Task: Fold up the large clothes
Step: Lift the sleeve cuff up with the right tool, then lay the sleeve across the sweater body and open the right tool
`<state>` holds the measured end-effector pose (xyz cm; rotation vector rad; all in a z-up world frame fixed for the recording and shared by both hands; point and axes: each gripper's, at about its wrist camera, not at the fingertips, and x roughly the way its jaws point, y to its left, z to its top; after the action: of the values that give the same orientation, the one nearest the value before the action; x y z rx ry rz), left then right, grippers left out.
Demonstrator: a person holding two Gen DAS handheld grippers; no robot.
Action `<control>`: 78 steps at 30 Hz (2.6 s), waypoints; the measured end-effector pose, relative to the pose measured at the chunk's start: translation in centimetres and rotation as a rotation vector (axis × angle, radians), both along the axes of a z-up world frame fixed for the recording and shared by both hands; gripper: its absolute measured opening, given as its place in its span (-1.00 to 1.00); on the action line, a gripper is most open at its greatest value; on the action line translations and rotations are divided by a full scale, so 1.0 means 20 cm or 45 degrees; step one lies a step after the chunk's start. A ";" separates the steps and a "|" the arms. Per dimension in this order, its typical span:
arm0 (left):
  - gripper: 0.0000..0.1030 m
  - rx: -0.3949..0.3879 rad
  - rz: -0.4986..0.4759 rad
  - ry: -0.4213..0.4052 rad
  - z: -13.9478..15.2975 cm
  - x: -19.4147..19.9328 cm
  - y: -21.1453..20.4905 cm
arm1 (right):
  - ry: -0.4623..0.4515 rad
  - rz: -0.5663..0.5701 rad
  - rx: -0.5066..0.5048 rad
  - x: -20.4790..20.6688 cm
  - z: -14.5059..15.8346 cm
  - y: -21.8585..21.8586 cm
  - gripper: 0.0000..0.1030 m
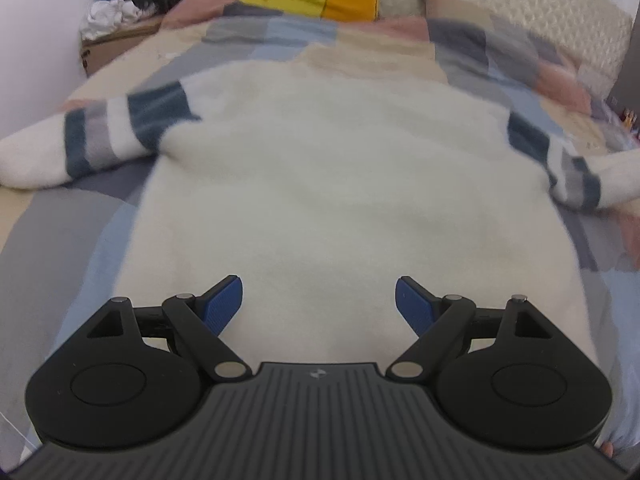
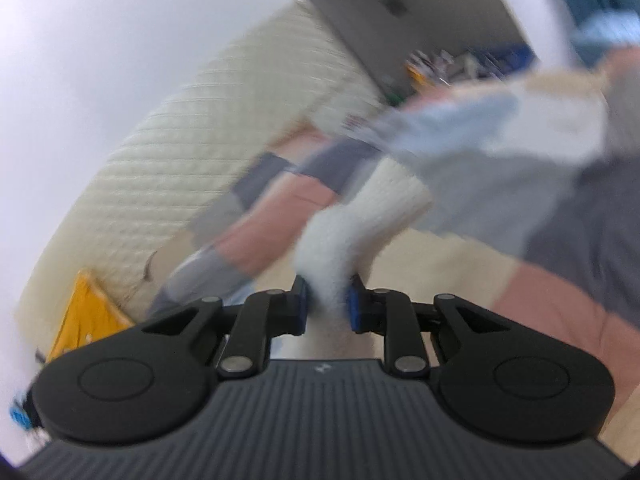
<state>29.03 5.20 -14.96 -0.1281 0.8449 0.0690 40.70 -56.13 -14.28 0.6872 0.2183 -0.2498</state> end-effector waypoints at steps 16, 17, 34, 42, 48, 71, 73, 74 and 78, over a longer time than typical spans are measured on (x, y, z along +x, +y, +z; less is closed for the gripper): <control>0.69 -0.033 0.068 -0.269 0.24 -0.27 0.29 | -0.174 0.441 -0.665 -0.17 0.71 1.17 -0.57; 0.69 -0.040 0.073 -0.279 0.25 -0.29 0.32 | -0.187 0.468 -0.684 -0.19 0.72 1.24 -0.57; 0.69 -0.293 0.248 -0.389 0.30 -0.46 0.81 | -0.220 1.016 -1.002 -0.65 0.40 2.38 -0.58; 0.69 -0.327 0.286 -0.337 0.21 -0.42 0.87 | -0.055 1.164 -1.102 -0.74 0.00 2.68 -0.57; 0.69 -0.317 0.284 -0.283 0.15 -0.36 0.85 | 0.043 1.221 -1.102 -0.72 -0.19 2.74 -0.56; 0.68 -0.442 0.285 -0.212 -0.01 -0.23 0.86 | 0.199 1.289 -0.634 -0.66 -0.08 2.54 0.64; 0.66 -0.500 0.272 -0.207 -0.02 -0.22 0.86 | 0.256 1.273 -0.579 -0.59 -0.11 2.51 0.64; 0.66 -0.517 0.266 -0.206 -0.03 -0.21 0.86 | 0.278 1.279 -0.537 -0.55 -0.13 2.50 0.63; 0.47 -0.548 0.228 -0.196 -0.06 -0.18 0.84 | 0.329 1.339 -0.355 -0.44 -0.22 2.47 0.54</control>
<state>25.44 21.95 -16.15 -0.6066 0.6832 0.0441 31.93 -6.68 -18.66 0.1949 0.7407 0.6351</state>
